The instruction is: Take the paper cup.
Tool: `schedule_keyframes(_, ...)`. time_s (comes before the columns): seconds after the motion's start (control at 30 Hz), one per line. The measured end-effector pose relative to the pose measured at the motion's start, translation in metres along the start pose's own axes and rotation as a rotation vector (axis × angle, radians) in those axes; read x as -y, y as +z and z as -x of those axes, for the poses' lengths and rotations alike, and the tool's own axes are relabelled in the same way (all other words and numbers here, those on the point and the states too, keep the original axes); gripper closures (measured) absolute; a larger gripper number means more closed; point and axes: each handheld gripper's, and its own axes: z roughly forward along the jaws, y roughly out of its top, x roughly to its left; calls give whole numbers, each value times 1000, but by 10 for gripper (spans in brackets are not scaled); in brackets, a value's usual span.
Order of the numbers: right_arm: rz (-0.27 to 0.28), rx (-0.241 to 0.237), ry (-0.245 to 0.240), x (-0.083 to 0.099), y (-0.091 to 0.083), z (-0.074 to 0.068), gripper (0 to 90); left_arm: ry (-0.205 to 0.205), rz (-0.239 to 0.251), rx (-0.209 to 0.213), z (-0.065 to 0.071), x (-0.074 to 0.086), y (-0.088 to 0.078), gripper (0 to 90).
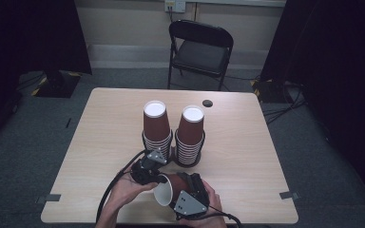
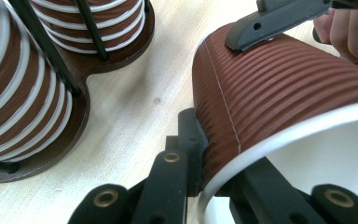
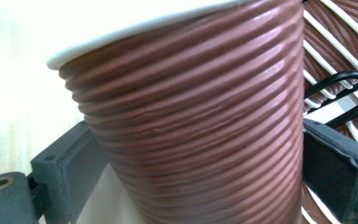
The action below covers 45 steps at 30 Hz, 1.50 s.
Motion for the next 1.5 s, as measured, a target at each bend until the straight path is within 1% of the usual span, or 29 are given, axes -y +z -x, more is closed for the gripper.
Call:
schedule_keyframes(0.03, 0, 2, -1, 0, 0, 0, 67, 4, -5, 0, 0, 0, 0, 867)
schedule_keyframes(0.07, -2, 0, -7, -1, 1, 1, 68, -3, 2, 5, 0, 0, 0, 867)
schedule_keyframes(0.13, 6, -3, -24, -3, 2, 0, 71, 2, 0, 22, 0, -1, 1, 867)
schedule_keyframes(0.17, 8, -7, -28, -4, 3, -1, 72, 1, 8, 31, 1, -1, 3, 865)
schedule_keyframes(0.23, 11, -18, -41, -8, 5, -3, 73, 8, 0, 39, 2, -2, 4, 866)
schedule_keyframes(0.27, 22, -22, -46, -9, 6, -3, 73, 4, 4, 47, 3, -3, 5, 866)
schedule_keyframes(0.33, 42, -30, -49, -12, 8, -4, 75, 9, -4, 46, 3, -4, 7, 864)
schedule_keyframes(0.37, 43, -31, -53, -14, 8, -4, 74, 10, -5, 45, 4, -4, 7, 862)
schedule_keyframes(0.5, 53, -34, -48, -16, 9, -4, 74, 7, -3, 43, 3, -5, 6, 859)
schedule_keyframes(0.53, 53, -33, -48, -16, 9, -4, 73, -1, 3, 45, 3, -5, 7, 859)
schedule_keyframes(0.57, 55, -33, -48, -17, 10, -4, 72, 4, 1, 47, 3, -5, 6, 860)
schedule_keyframes(0.6, 58, -36, -44, -17, 10, -4, 71, -4, 9, 53, 4, -5, 6, 861)
schedule_keyframes(0.63, 65, -33, -37, -17, 10, -3, 71, -3, 13, 58, 4, -5, 7, 862)
schedule_keyframes(0.73, 60, -39, -45, -19, 10, -3, 69, -3, 8, 61, 4, -6, 8, 855)
schedule_keyframes(0.8, 58, -35, -47, -19, 11, -3, 68, -10, 7, 60, 4, -5, 9, 851)
schedule_keyframes(0.87, 58, -38, -38, -18, 13, -3, 67, -22, 19, 66, 4, -5, 11, 846)
schedule_keyframes(0.93, 57, -33, -23, -18, 13, -3, 67, -16, 30, 72, 4, -5, 14, 846)
schedule_keyframes(1.07, 45, -37, -17, -15, 12, -5, 69, -16, 35, 84, 4, -4, 17, 846)
schedule_keyframes(1.1, 47, -36, -14, -16, 11, -4, 72, -14, 41, 85, 4, -3, 16, 845)
schedule_keyframes(1.13, 49, -39, -6, -16, 10, -3, 76, -23, 58, 87, 3, -2, 15, 844)
schedule_keyframes(1.2, 55, -35, 10, -15, 9, -1, 84, -39, 86, 82, 3, -1, 14, 852)
schedule_keyframes(1.27, 55, -44, 24, -15, 8, 1, 88, -44, 114, 76, 3, 1, 13, 857)
schedule_keyframes(1.3, 56, -46, 30, -15, 8, 3, 89, -43, 117, 75, 3, 1, 13, 857)
schedule_keyframes(1.37, 54, -54, 42, -16, 8, 5, 89, -52, 131, 60, 2, 2, 12, 857)
schedule_keyframes(1.5, 49, -54, 60, -17, 10, 8, 91, -74, 158, 52, 1, 6, 10, 864)
